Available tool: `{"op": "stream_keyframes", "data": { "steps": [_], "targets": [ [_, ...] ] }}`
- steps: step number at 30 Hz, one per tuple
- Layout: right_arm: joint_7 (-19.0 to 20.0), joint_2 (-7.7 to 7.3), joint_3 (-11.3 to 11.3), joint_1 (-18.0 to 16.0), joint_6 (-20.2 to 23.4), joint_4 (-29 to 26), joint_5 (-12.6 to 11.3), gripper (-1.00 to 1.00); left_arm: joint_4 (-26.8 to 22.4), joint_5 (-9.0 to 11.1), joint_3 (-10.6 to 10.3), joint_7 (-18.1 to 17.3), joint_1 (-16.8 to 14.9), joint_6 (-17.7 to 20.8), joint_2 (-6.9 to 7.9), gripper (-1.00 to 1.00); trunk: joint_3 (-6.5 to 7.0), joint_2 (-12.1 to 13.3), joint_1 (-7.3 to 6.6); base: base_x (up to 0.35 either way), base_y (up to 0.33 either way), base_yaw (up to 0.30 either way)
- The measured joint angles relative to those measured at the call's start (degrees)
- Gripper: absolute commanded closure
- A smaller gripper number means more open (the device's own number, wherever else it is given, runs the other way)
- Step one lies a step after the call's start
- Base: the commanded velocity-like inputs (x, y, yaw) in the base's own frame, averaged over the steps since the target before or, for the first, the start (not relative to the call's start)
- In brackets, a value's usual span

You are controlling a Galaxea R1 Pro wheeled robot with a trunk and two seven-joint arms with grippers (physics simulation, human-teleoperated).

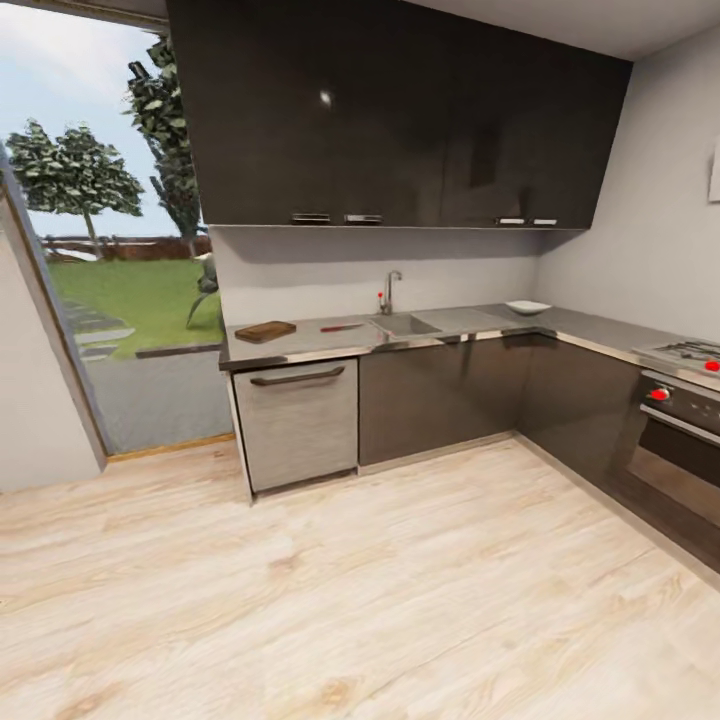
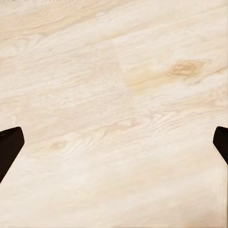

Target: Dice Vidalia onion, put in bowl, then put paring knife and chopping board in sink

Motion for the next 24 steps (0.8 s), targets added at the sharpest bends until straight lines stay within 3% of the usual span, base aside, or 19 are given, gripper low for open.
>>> {"op": "stream_keyframes", "data": {
  "steps": [24],
  "targets": [
    [0.0, 0.0, 0.0, 0.0, 0.0, 0.1, 0.0, -1.0, 0.1, -0.1, 0.0, 0.0, 0.0, 0.0, -0.01, -1.0, 0.0, 0.0, 0.0, 0.28, -0.202, 0.176]
  ]
}}
